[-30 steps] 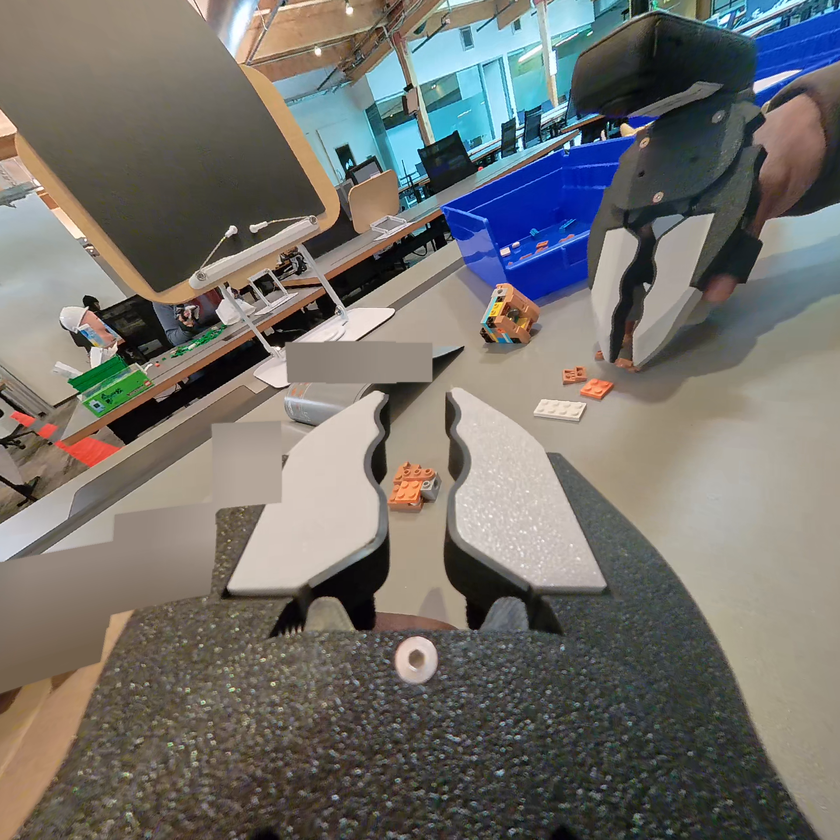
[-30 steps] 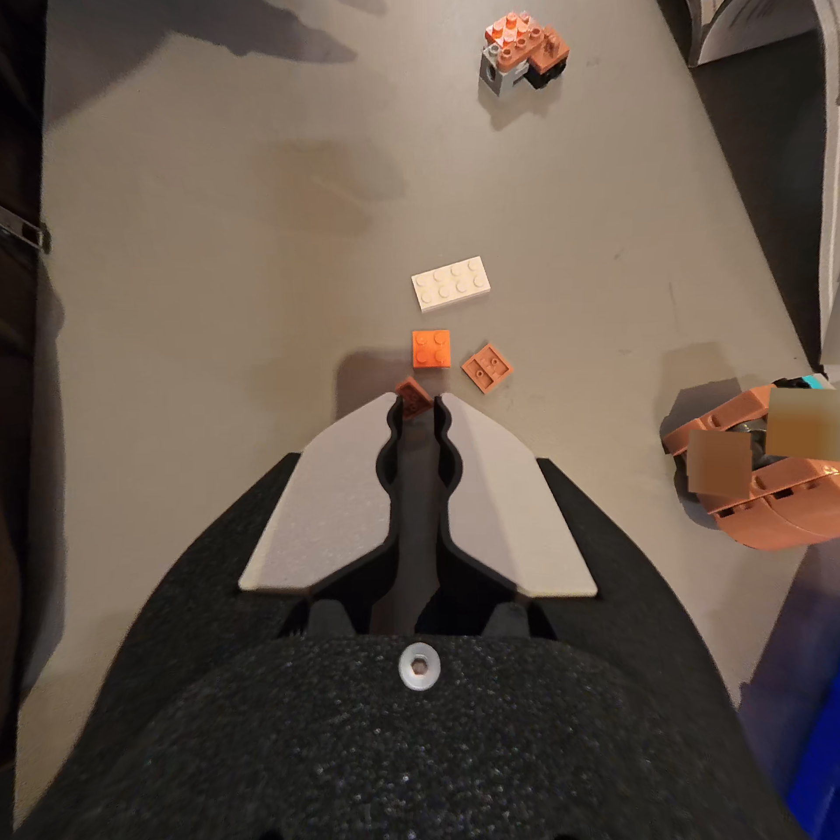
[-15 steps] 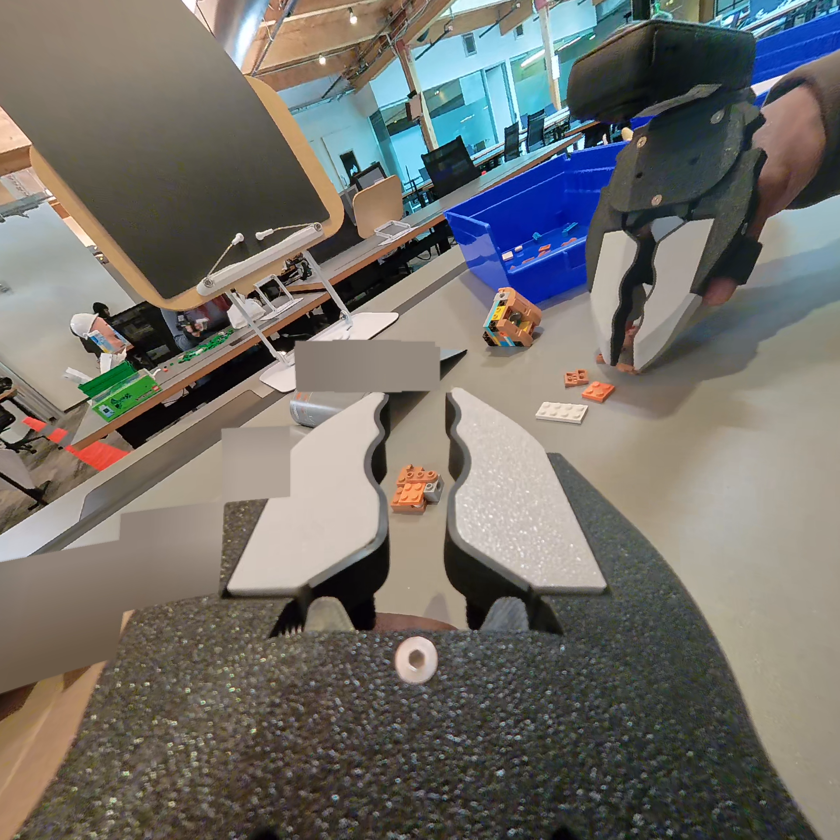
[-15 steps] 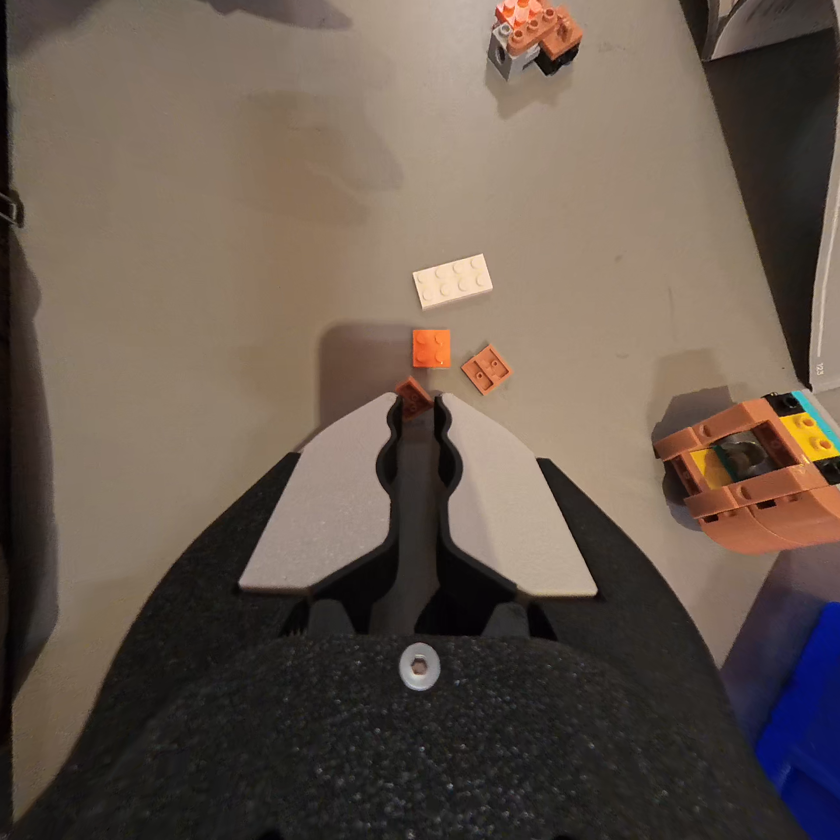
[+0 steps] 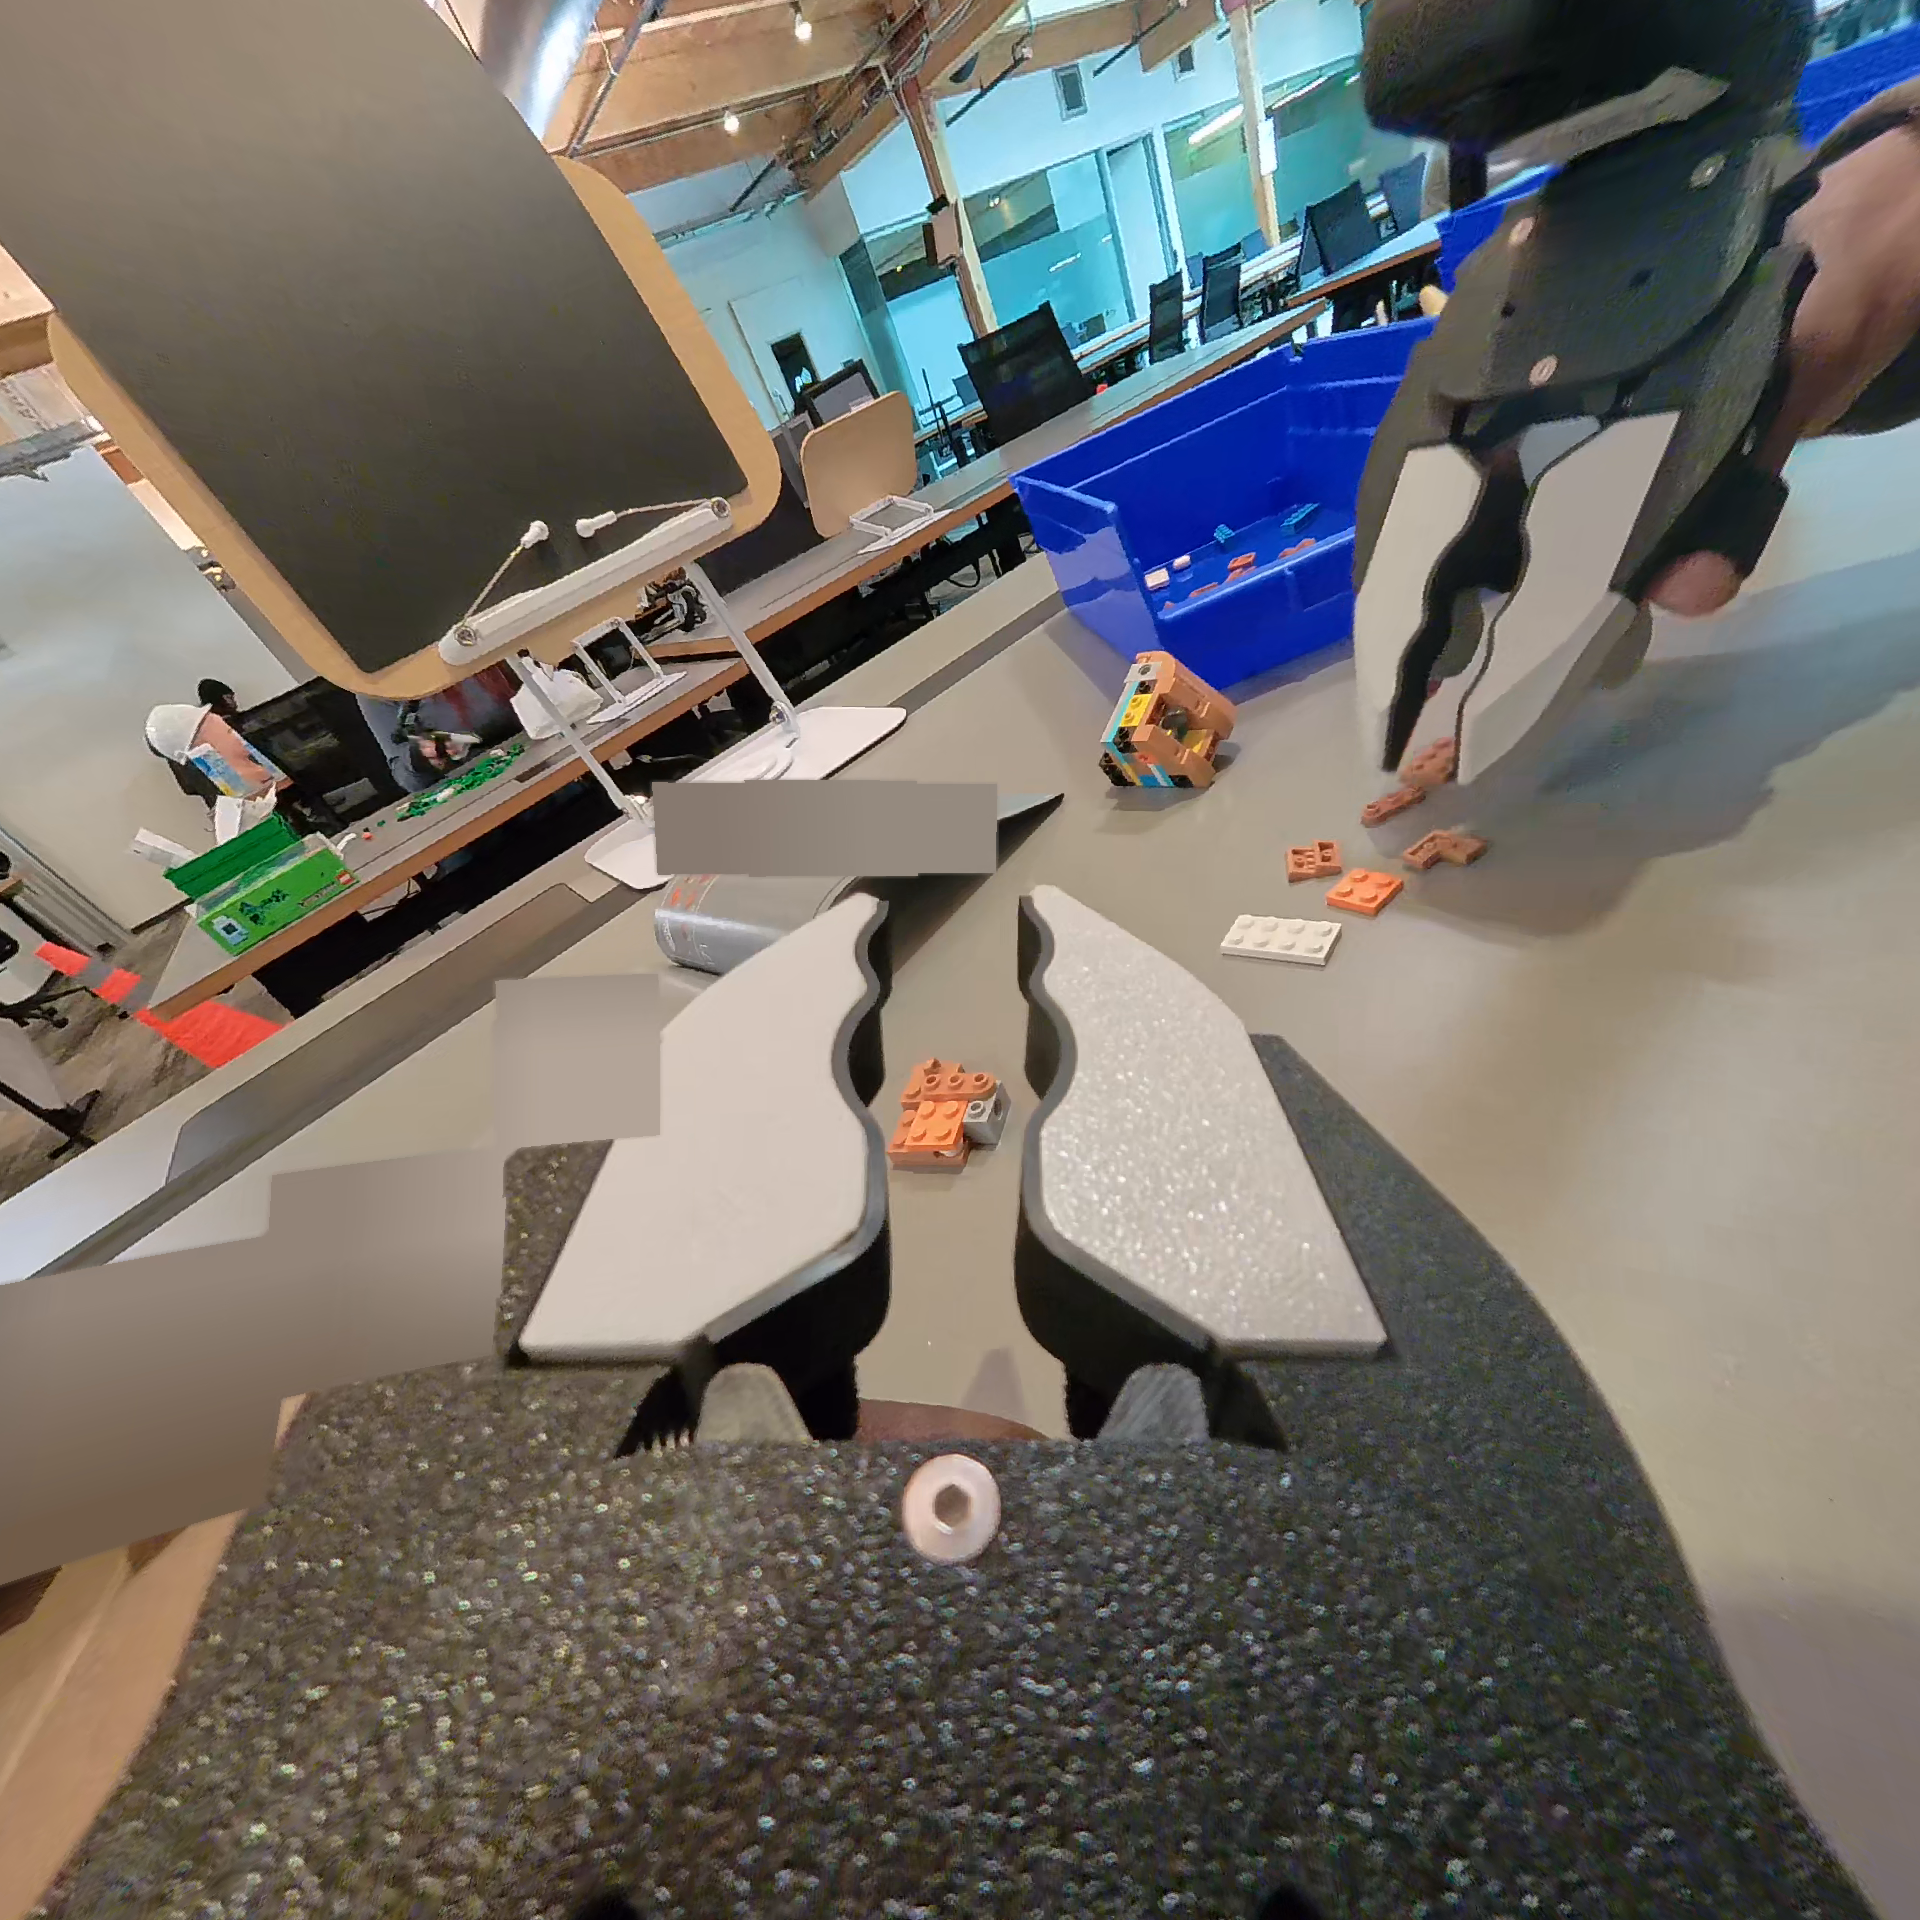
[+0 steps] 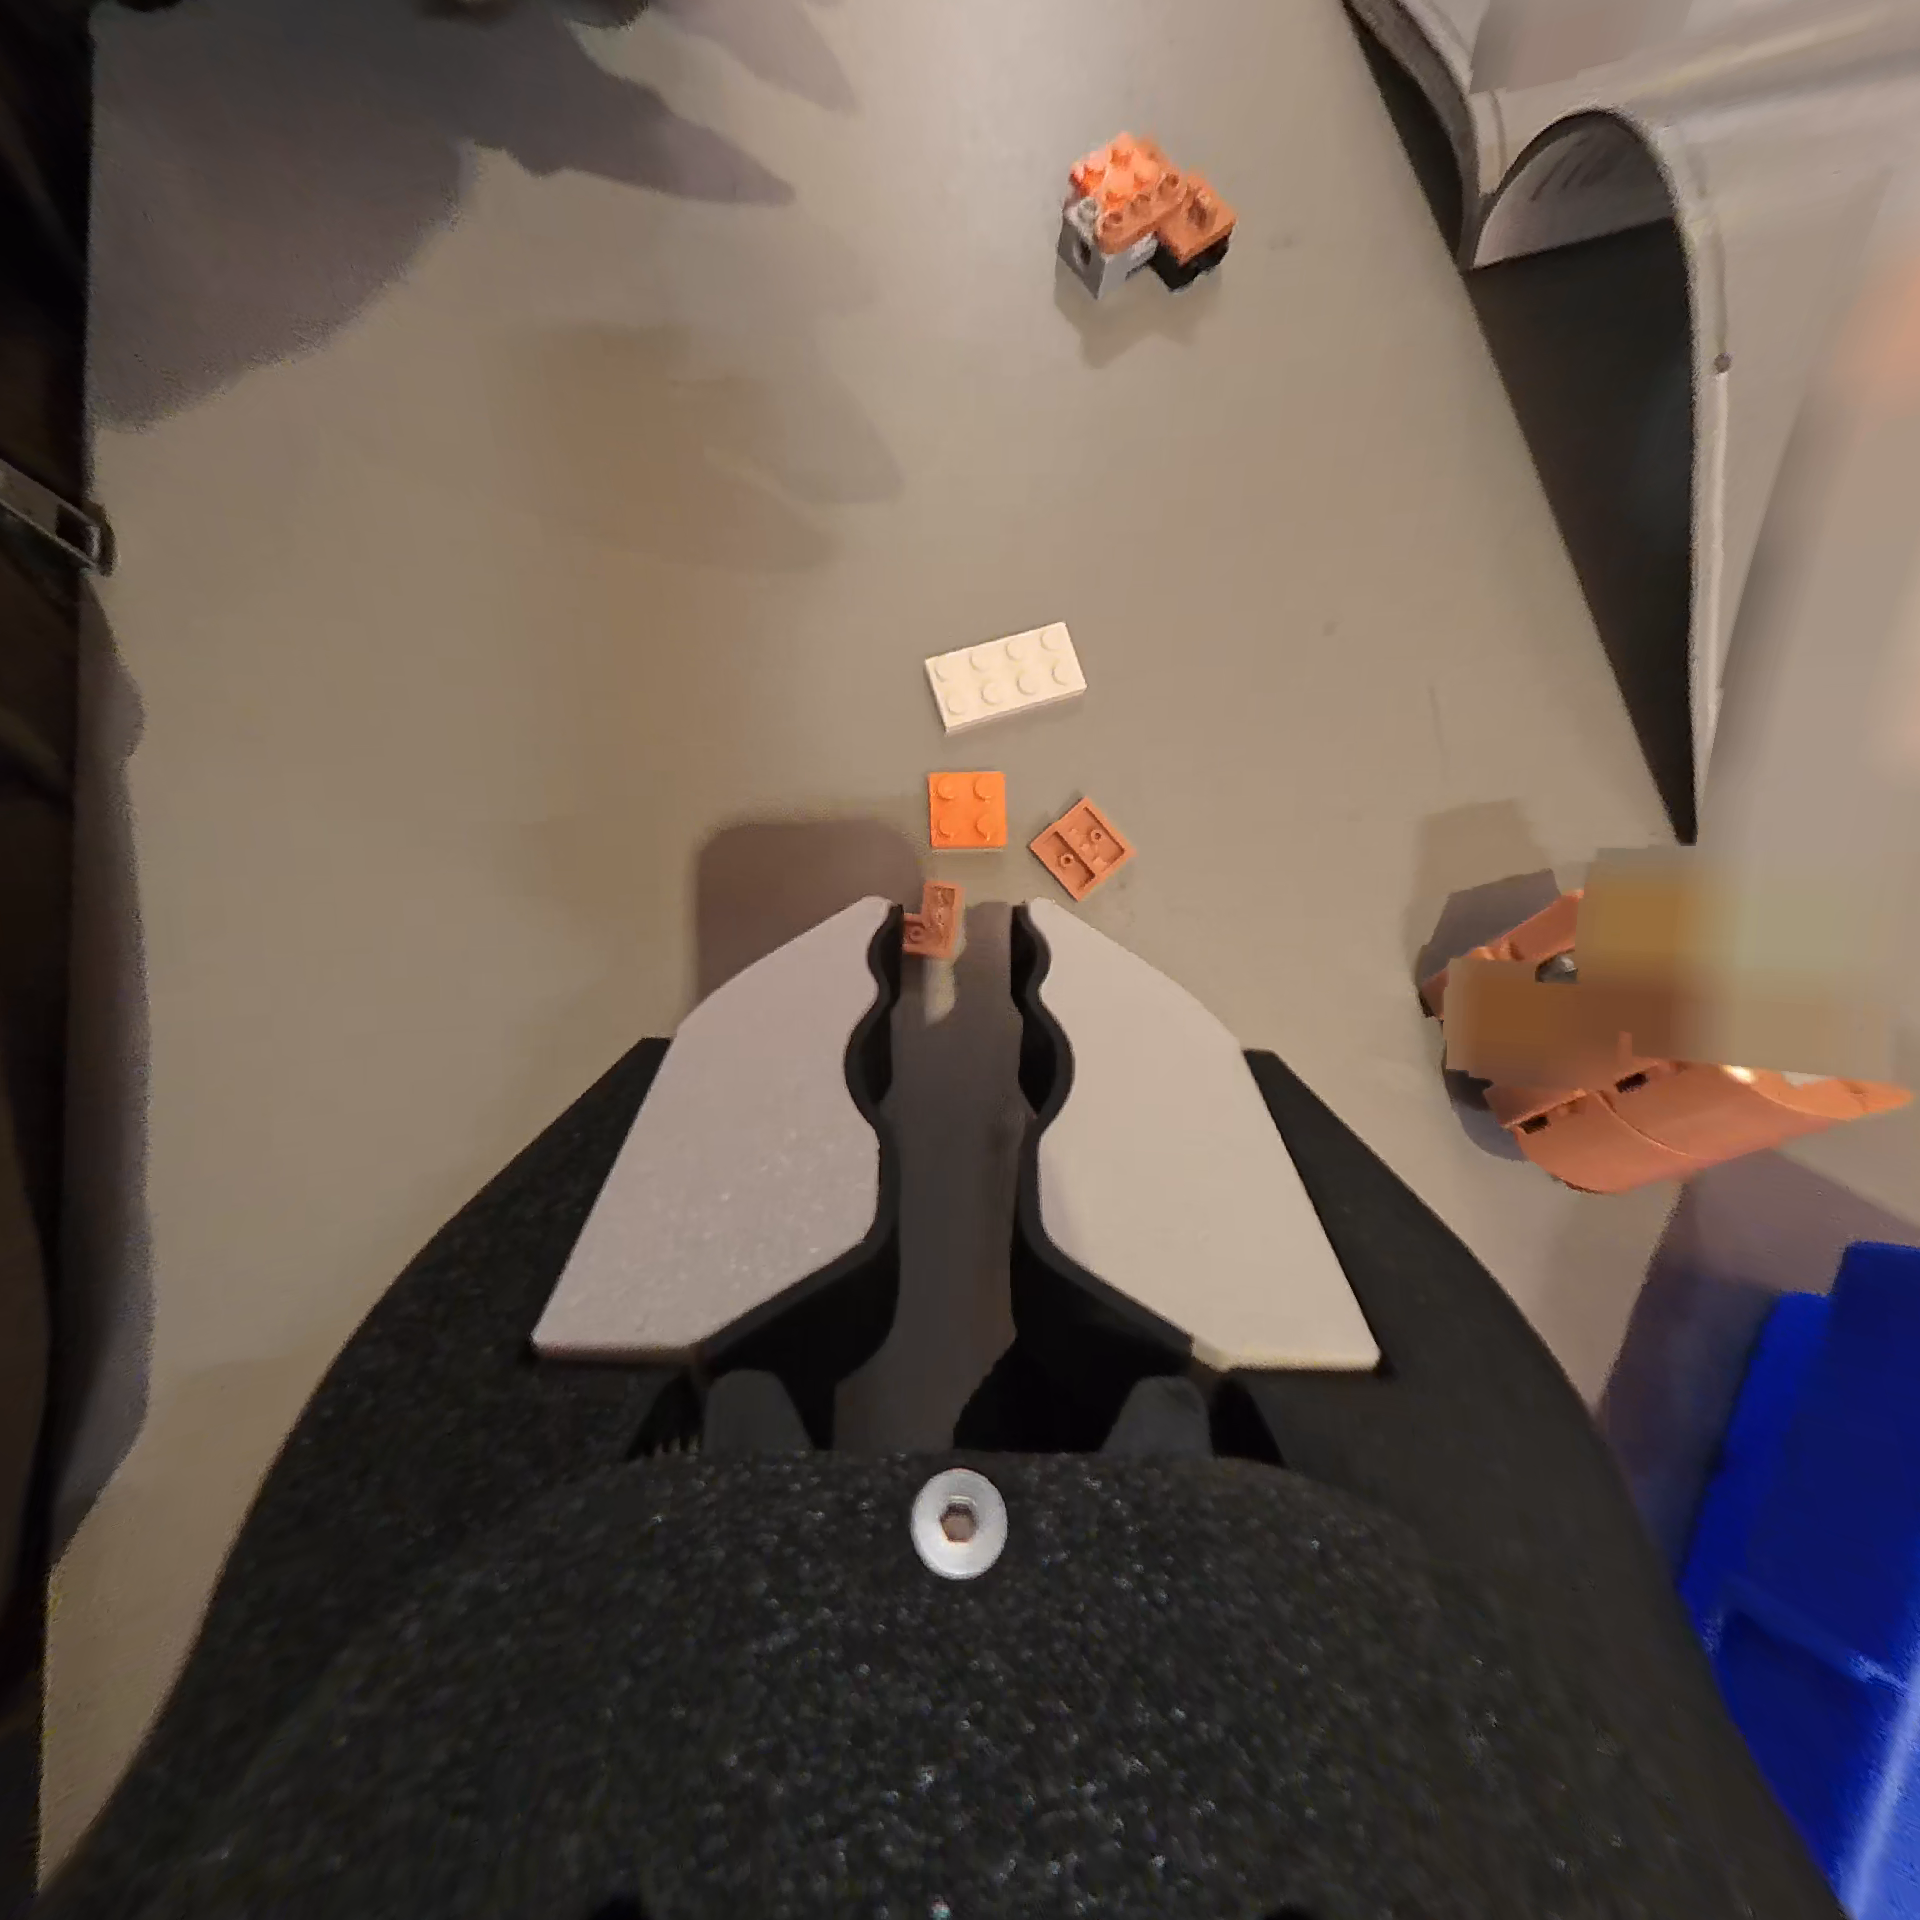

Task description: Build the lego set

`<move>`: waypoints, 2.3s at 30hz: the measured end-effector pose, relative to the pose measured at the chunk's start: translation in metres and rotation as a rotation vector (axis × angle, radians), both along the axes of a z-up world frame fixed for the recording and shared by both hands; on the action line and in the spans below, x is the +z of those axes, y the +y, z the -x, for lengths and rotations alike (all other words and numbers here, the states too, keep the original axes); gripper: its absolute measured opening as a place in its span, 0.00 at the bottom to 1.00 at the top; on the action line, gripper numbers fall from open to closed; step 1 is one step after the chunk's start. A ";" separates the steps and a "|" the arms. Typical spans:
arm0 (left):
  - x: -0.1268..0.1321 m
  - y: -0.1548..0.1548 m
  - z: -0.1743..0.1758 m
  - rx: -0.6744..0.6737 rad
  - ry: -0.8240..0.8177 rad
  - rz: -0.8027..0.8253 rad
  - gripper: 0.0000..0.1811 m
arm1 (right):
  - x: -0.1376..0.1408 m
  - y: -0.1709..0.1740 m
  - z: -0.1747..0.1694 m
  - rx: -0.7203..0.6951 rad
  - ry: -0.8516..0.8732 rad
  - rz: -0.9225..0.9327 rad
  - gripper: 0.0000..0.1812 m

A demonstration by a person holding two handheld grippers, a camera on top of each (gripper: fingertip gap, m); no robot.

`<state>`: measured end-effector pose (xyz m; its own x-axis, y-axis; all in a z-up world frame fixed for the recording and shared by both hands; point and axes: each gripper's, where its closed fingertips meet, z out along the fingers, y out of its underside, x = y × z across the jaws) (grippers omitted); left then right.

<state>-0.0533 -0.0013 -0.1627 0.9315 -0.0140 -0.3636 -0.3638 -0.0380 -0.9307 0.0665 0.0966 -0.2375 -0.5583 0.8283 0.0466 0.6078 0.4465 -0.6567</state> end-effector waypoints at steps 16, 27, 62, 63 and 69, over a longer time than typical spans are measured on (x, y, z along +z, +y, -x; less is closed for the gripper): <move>-0.006 0.004 0.006 0.017 -0.023 0.028 0.13 | 0.084 0.217 -0.048 -0.395 0.039 -0.362 0.10; -0.007 0.004 0.011 0.046 -0.018 0.032 0.12 | 0.000 0.326 -0.049 -0.764 -0.578 -0.167 0.10; 0.001 -0.001 0.010 0.041 -0.009 -0.004 0.12 | 0.058 0.267 0.005 -0.638 -0.155 -0.175 0.09; 0.001 -0.001 0.010 0.040 -0.009 -0.004 0.12 | 0.070 0.245 0.010 -0.588 -0.071 -0.169 0.09; -0.002 0.002 0.008 0.029 -0.011 0.011 0.12 | 0.079 0.101 0.020 -0.270 0.149 -0.187 0.09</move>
<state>-0.0612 0.0003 -0.1651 0.9353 0.0089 -0.3537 -0.3526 -0.0590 -0.9339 0.0469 0.1979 -0.1590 -0.2961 0.9145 0.2757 0.6237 0.4037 -0.6693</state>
